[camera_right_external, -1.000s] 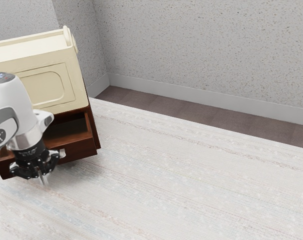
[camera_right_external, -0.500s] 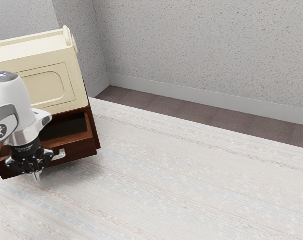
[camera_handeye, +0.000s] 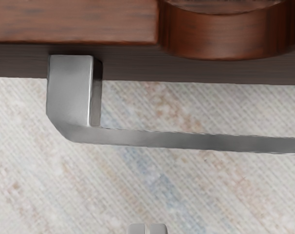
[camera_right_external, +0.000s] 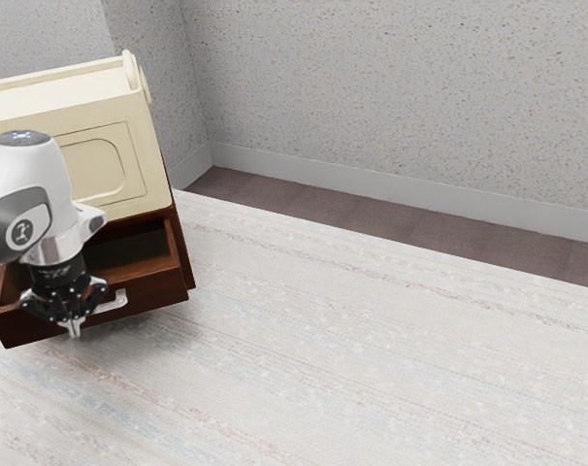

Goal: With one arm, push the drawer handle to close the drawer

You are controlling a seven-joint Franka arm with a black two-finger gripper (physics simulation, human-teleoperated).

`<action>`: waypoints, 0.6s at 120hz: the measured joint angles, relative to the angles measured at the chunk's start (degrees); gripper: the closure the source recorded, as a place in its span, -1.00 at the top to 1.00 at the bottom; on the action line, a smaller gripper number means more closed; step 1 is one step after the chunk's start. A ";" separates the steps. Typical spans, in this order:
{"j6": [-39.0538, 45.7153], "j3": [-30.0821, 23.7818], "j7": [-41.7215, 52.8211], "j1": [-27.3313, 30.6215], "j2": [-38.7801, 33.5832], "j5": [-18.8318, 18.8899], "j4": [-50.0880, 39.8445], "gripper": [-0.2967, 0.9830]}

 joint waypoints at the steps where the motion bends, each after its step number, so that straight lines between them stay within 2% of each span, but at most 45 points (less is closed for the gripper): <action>1: 0.07 0.00 0.06 0.02 0.15 0.00 0.06 -0.69; 72: 3.36 -0.05 2.62 0.20 7.80 -0.03 4.79 -0.69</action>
